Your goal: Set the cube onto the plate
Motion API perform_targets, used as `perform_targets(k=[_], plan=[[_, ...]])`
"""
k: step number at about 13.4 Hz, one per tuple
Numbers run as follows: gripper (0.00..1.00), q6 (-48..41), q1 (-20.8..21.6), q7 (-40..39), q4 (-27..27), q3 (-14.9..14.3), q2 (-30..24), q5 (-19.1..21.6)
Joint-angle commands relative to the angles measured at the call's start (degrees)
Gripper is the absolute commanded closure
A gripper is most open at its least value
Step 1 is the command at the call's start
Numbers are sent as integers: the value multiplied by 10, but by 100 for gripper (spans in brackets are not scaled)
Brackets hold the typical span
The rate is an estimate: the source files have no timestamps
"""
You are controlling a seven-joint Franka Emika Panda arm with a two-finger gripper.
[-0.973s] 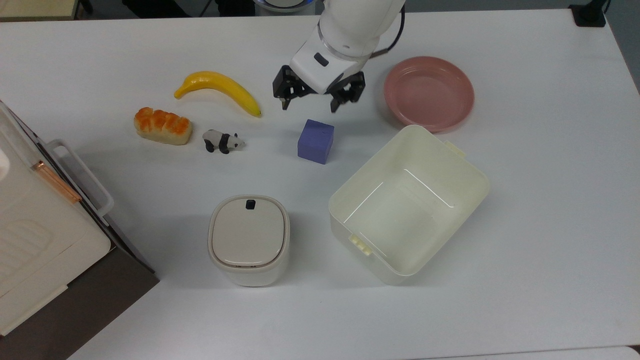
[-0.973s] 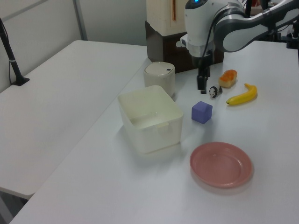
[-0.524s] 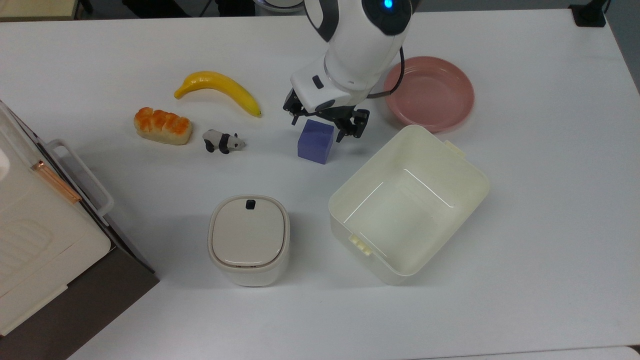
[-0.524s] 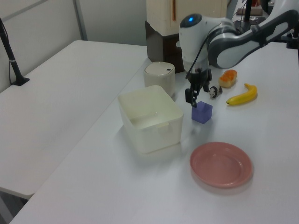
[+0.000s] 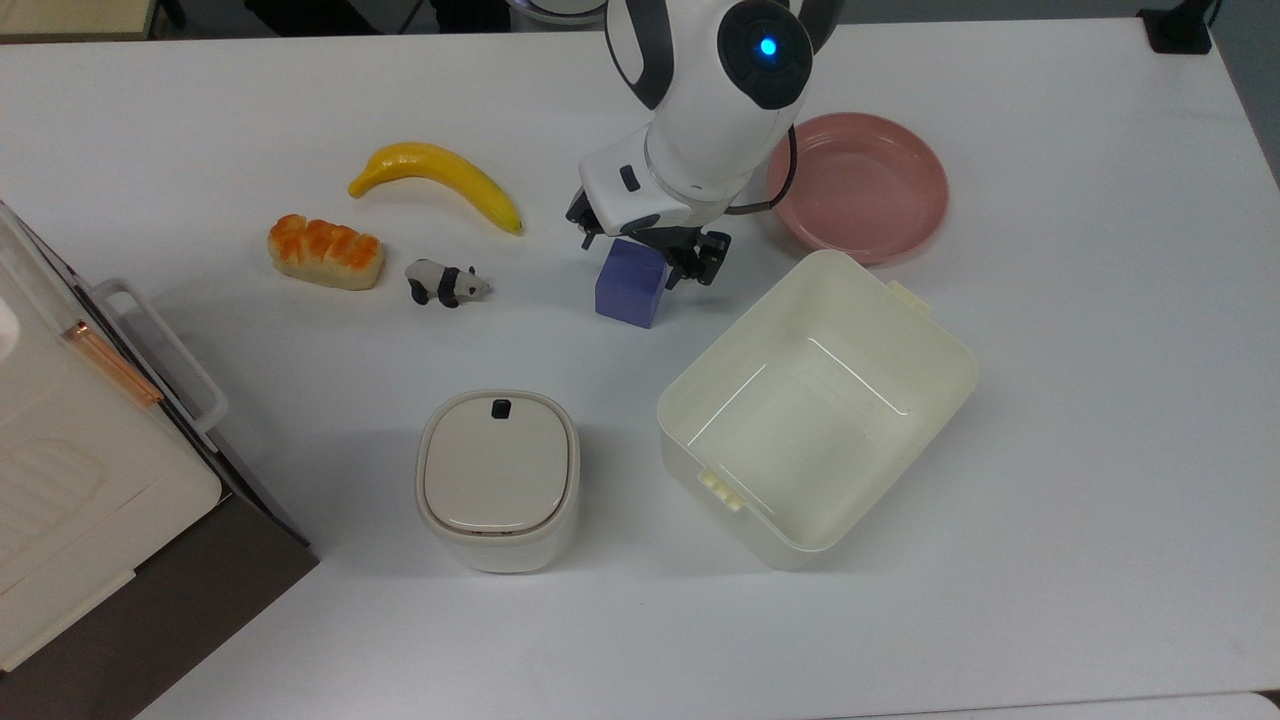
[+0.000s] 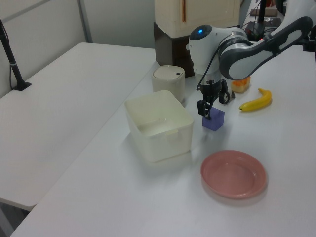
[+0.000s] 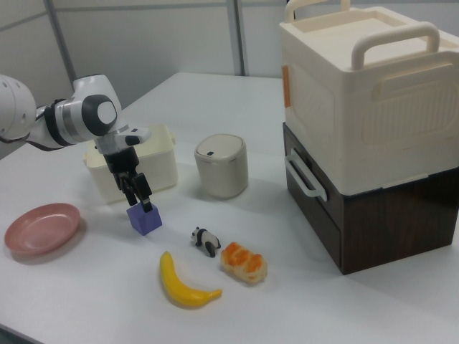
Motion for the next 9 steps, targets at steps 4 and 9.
perform_targets(k=[4, 9], plan=[[0, 14, -3, 13, -15, -1, -3, 5], [0, 14, -4, 24, -16, -1, 18, 5]])
